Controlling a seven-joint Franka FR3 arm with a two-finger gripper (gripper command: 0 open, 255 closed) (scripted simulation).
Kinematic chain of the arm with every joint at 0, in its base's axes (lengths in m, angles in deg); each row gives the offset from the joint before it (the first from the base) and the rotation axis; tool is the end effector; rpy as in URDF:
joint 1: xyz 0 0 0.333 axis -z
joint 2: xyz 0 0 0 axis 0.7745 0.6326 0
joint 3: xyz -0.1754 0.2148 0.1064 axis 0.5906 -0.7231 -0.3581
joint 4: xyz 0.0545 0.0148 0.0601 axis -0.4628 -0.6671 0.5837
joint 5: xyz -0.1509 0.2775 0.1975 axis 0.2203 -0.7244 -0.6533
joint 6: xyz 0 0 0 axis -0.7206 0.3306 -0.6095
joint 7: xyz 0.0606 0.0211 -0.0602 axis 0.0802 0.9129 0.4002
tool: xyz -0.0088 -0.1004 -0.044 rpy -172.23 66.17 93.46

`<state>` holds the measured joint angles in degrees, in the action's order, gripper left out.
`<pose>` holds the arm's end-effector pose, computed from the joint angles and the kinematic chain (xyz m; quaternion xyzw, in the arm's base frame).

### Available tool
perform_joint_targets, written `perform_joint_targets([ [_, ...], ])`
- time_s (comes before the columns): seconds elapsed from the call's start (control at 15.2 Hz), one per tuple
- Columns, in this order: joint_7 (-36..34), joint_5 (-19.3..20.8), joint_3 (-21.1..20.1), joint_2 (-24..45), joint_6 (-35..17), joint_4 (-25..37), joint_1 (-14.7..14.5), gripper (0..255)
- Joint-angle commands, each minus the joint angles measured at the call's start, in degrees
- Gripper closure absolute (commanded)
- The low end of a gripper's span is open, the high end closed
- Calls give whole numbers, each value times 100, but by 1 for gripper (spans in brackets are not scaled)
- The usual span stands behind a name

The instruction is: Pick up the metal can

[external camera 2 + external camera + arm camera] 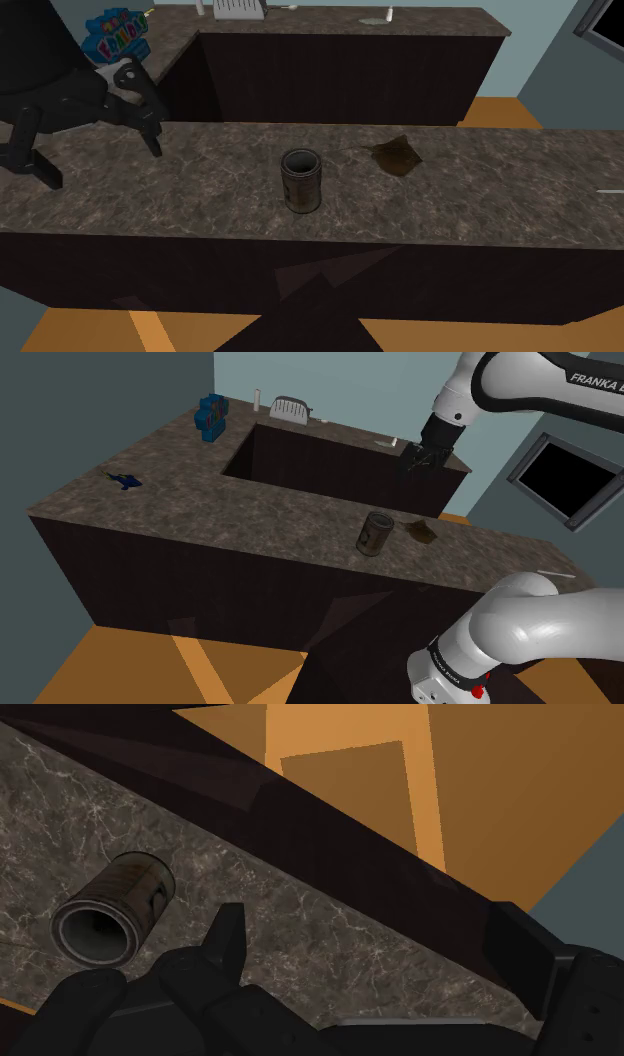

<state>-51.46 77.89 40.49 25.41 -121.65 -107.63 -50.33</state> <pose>0.3171 -0.0182 0.5766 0.9966 -0.0697 0.0443 0.0044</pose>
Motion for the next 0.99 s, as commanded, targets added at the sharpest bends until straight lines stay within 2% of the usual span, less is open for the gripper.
perform_joint_targets([
  [0.0, 0, 0, 0, 0, 0, 0, 0, 0],
  [0.46, 513, 282, 532, 807, -1104, -359, 185, 0],
  [0.92, 1044, 409, 1060, 1948, -2186, -354, 323, 0],
])
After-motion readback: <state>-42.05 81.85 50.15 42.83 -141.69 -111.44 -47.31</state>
